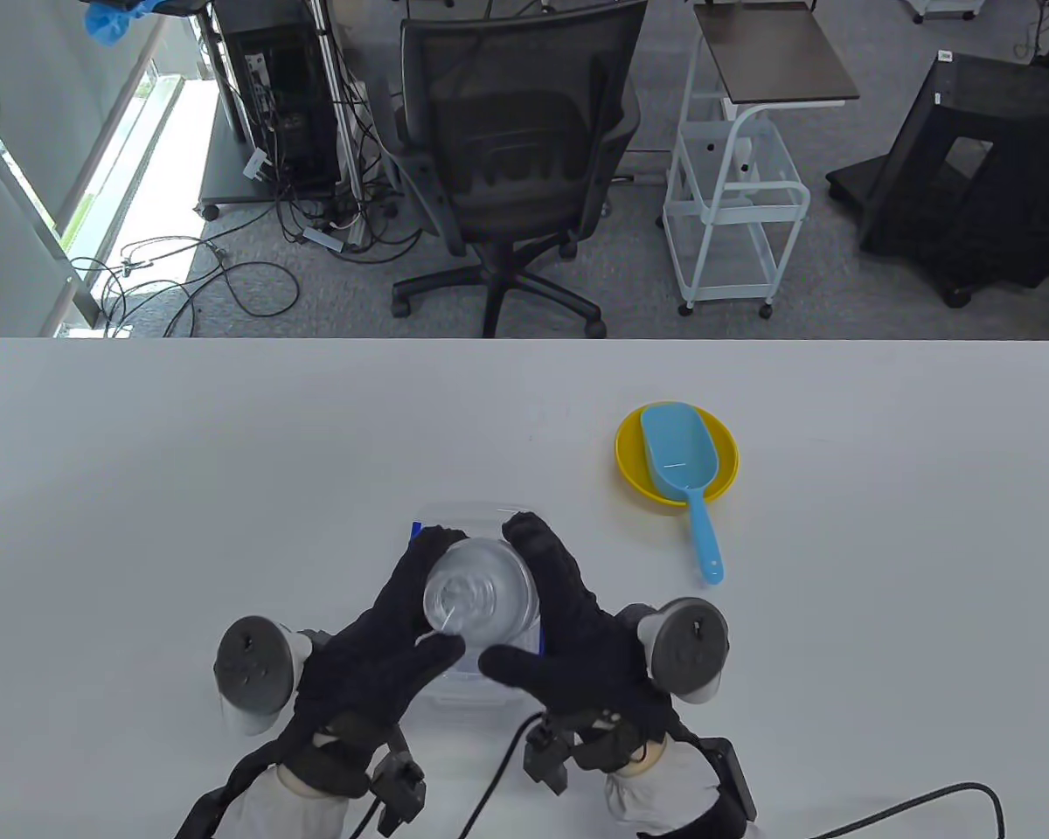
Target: Shake ice in a plastic shaker with both hands
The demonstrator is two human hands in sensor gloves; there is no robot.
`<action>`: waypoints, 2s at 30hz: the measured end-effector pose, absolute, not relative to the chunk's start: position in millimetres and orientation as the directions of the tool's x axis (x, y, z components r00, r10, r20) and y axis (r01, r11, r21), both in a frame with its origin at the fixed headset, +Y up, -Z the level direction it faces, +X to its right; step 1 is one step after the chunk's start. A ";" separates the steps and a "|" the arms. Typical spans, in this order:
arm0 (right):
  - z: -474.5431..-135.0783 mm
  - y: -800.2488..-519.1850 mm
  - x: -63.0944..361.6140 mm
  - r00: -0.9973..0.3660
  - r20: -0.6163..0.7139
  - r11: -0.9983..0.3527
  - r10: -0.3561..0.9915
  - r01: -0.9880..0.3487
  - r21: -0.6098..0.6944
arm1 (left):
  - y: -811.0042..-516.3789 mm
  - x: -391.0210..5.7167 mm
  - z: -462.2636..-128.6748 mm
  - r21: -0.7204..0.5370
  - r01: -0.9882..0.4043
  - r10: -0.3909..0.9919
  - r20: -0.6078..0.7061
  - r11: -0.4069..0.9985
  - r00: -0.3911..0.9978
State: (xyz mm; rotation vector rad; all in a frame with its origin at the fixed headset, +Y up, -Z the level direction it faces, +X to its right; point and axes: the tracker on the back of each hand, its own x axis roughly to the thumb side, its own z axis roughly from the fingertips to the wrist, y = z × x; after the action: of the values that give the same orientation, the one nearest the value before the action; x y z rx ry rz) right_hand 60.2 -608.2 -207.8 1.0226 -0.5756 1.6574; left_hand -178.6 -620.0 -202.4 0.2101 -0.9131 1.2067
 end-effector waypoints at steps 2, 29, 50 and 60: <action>-200.3 -606.6 58.6 -0.239 0.930 -0.323 0.281 -0.935 -0.143 | -608.6 -175.9 -196.1 -0.328 -0.856 0.611 0.791 0.399 -0.018; -223.4 -627.5 56.2 -0.296 0.840 -0.469 0.455 -0.881 -0.056 | -622.3 -186.5 -205.7 -0.107 -0.883 0.629 0.741 0.456 0.235; -224.3 -621.4 62.8 -0.440 0.764 -0.676 0.472 -0.737 -0.006 | -658.6 -183.1 -229.3 -0.366 -0.822 0.796 0.583 0.436 0.163; -236.6 -620.0 119.4 -0.471 0.632 -0.420 0.616 -0.874 -0.243 | -657.1 -248.5 -232.5 0.015 -0.745 0.669 0.428 0.666 0.607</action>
State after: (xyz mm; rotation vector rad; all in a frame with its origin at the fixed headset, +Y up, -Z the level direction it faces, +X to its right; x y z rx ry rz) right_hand 119.4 -620.0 -236.6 0.5680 -0.6905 1.9954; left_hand -248.5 -657.1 -232.5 0.2000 -0.4093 0.8239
